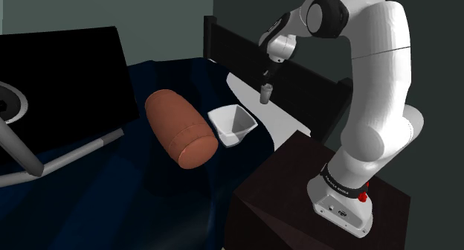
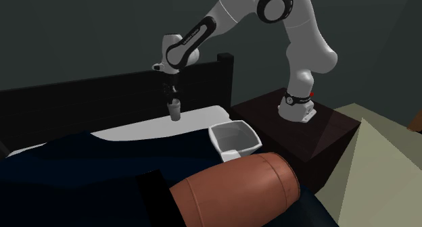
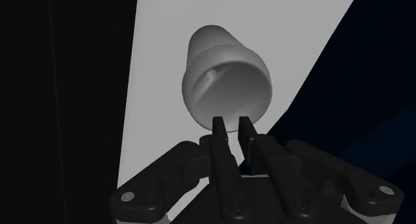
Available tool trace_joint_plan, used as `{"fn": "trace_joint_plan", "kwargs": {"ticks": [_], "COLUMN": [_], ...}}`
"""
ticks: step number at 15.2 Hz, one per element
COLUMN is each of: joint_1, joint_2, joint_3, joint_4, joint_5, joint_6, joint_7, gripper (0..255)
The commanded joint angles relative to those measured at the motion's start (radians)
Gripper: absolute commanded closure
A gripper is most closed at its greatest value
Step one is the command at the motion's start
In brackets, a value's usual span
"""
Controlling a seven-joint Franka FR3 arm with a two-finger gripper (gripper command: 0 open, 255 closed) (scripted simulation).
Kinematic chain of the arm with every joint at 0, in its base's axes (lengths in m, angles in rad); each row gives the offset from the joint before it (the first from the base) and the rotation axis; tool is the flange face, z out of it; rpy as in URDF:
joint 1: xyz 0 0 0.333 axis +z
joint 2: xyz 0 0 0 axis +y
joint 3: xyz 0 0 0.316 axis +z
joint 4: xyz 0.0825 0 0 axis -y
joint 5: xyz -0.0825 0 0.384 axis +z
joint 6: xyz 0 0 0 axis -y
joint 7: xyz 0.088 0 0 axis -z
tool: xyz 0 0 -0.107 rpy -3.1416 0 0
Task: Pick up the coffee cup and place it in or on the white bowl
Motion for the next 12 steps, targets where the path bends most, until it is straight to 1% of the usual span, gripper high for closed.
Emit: {"fn": "trace_joint_plan", "kwargs": {"ticks": [1, 3, 5, 6, 7, 8, 10, 11, 12], "joint_1": [-0.003, 0.013, 0.032, 0.032, 0.032, 0.093, 0.211, 0.235, 0.230], "joint_2": [0.048, 0.018, 0.020, 0.008, 0.008, 0.007, 0.013, 0.016, 0.026], "joint_3": [-0.002, -0.006, 0.001, -0.002, -0.002, -0.069, -0.194, -0.220, -0.215], "joint_4": [0.007, -0.034, -0.056, -0.028, -0.028, -0.042, -0.056, -0.057, -0.055], "joint_5": [-0.002, -0.006, 0.000, -0.003, -0.003, -0.062, -0.163, -0.181, -0.174], "joint_6": [-0.055, -0.043, -0.014, 0.133, 0.133, 0.102, 0.013, -0.011, -0.003], "joint_7": [0.012, 0.018, 0.031, 0.034, 0.034, 0.158, 0.385, 0.430, 0.426], "gripper": [255, 255, 255, 255, 0, 0, 0, 0, 0]}}
